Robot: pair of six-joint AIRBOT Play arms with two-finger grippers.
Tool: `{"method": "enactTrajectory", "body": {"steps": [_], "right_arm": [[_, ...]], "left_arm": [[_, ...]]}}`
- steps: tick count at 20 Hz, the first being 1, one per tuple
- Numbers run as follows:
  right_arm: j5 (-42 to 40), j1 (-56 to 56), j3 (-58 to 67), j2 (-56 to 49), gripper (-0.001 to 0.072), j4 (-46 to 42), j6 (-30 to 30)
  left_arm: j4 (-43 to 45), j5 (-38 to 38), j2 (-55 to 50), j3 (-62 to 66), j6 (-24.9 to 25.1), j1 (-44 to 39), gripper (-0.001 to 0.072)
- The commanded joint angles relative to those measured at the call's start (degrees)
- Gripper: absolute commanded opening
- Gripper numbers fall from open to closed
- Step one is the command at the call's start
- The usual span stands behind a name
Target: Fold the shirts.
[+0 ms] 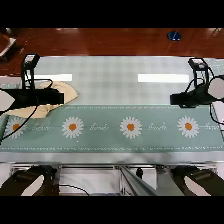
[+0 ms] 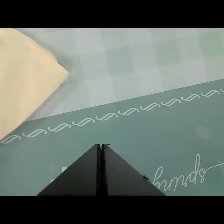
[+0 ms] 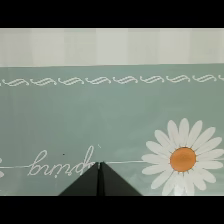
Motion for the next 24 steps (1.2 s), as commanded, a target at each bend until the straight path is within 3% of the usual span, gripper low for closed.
{"method": "enactTrajectory", "body": {"steps": [1,14,21,22,23,24], "right_arm": [[0.02,0.04,0.00,-0.02,0.0017,0.02,0.02],[-0.09,0.04,0.00,-0.02,0.0017,0.02,0.02],[-5.49,0.04,-0.07,-0.02,0.0025,-2.27,0.07],[-5.49,0.04,-0.07,-0.02,0.0218,-2.49,0.26],[-5.31,0.04,-0.13,-0.02,0.0586,-2.56,0.24],[-5.16,0.04,-0.35,-0.02,0.0635,-3.32,0.00]], "left_arm": [[0.00,0.00,-0.02,-0.04,-0.02,-0.02,0.0032],[-0.02,0.00,-0.02,-0.04,-0.02,-0.02,0.0032],[-0.61,1.36,-0.13,-0.09,-0.02,-0.02,0.0032],[-0.63,1.55,-0.13,-0.11,-0.04,-0.02,0.0032],[-0.63,1.75,-0.13,-0.13,-0.04,-0.02,0.0033],[-0.63,3.04,-0.15,-0.28,-0.02,-0.02,0.0090]]}}
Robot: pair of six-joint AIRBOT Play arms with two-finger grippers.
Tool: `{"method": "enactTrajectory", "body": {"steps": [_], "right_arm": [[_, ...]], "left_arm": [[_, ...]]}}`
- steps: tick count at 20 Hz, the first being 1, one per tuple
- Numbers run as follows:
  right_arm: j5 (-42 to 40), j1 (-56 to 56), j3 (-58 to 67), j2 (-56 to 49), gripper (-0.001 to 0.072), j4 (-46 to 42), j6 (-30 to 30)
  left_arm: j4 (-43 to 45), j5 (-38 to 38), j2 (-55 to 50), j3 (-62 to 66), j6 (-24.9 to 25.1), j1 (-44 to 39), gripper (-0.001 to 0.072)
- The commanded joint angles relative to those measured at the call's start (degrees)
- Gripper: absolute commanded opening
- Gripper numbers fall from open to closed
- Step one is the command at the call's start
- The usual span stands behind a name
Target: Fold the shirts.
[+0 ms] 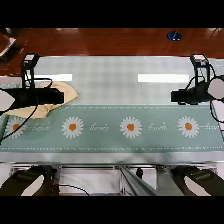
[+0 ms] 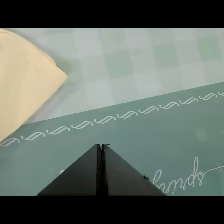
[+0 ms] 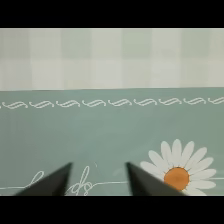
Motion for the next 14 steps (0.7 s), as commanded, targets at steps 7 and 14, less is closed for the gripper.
{"method": "enactTrajectory", "body": {"steps": [7,14], "right_arm": [[7.72,0.22,-1.73,1.16,0.0619,-0.90,-0.83],[-1.11,0.22,-10.62,4.15,0.0619,10.99,1.09]], "left_arm": [[18.69,8.50,-0.26,4.20,-12.17,14.78,0.0700],[18.67,4.17,-13.14,0.42,-13.53,34.91,0.0700]]}}
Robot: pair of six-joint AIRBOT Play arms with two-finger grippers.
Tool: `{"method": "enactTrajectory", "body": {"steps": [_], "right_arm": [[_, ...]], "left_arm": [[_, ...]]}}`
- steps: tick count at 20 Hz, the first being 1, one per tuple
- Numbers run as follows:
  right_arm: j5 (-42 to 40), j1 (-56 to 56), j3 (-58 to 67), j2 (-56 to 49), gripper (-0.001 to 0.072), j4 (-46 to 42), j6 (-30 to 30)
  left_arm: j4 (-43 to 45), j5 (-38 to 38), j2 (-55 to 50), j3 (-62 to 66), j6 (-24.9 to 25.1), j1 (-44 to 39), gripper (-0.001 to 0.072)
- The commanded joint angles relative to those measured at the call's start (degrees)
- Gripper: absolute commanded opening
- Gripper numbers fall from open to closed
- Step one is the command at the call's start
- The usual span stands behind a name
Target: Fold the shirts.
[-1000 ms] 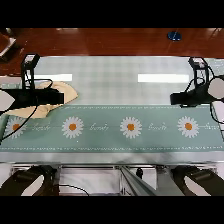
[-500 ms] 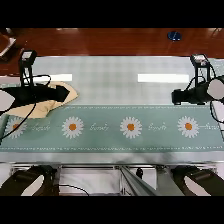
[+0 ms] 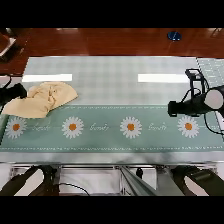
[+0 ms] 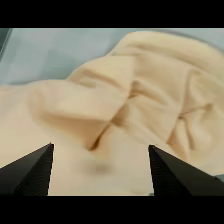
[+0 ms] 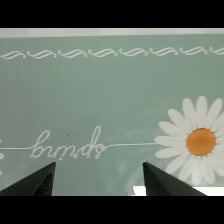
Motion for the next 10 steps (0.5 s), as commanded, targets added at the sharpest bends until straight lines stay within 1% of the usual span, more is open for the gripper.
{"method": "enactTrajectory", "body": {"steps": [1,4,8,9,10], "right_arm": [[-3.45,0.02,-3.34,0.59,0.0619,5.35,0.55],[-3.58,0.02,-3.56,0.59,0.0619,5.07,1.62],[-4.24,0.02,-3.56,0.59,0.0619,5.14,3.67],[-4.22,0.02,-3.54,0.59,0.0619,5.11,3.69],[-4.22,0.00,-3.52,0.59,0.0619,5.07,3.69]], "left_arm": [[1.05,-1.29,-7.13,-0.66,-2.29,7.54,0.0700],[0.61,-1.38,-13.18,-0.66,-2.25,7.15,0.0700],[-4.37,-1.70,-19.39,-0.42,-1.77,5.20,0.0698],[-5.53,-1.68,-19.85,-0.22,-1.66,4.39,0.0652],[-7.65,-1.92,-19.91,0.35,0.79,3.54,0.0368]]}}
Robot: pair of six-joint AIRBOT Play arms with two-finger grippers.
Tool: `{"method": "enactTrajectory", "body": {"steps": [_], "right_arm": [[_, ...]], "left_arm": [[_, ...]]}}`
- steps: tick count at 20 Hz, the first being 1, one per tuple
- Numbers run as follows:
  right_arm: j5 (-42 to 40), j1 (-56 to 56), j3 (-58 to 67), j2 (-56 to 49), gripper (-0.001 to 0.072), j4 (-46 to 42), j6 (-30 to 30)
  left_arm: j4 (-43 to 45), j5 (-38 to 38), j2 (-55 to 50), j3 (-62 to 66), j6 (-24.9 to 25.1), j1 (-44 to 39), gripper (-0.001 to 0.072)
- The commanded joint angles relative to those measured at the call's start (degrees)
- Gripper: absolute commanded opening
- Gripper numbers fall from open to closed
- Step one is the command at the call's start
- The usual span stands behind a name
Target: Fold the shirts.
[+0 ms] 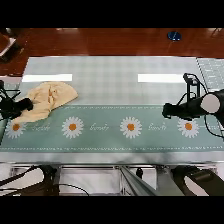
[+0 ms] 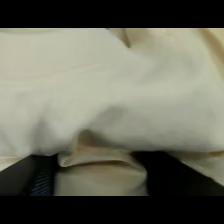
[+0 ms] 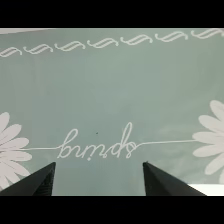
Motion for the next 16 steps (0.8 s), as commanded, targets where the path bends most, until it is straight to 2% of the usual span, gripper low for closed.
{"method": "enactTrajectory", "body": {"steps": [1,2,5,9,14,16], "right_arm": [[-0.42,0.00,0.02,0.04,0.0619,0.31,0.74],[-0.24,0.02,0.33,0.07,0.0619,0.31,0.66],[0.90,0.00,5.16,1.29,0.0619,-0.39,-0.57],[0.94,0.00,16.35,7.48,0.0618,-3.19,-0.50],[0.96,0.00,21.18,16.83,0.0612,-1.27,-3.56],[4.31,0.00,21.16,20.96,0.0612,-2.62,-3.58]], "left_arm": [[-7.80,-1.33,-2.58,1.66,6.88,-2.16,0.0041],[-11.21,-2.93,-2.58,3.30,10.19,-2.67,0.0031],[-24.68,-8.79,-0.57,11.37,15.47,-3.02,0.0030],[-40.59,-8.48,8.76,22.40,20.22,-4.20,0.0029],[-48.17,-10.05,17.57,35.71,20.72,-10.01,0.0029],[-48.35,-11.06,19.34,41.40,20.70,-13.20,0.0029]]}}
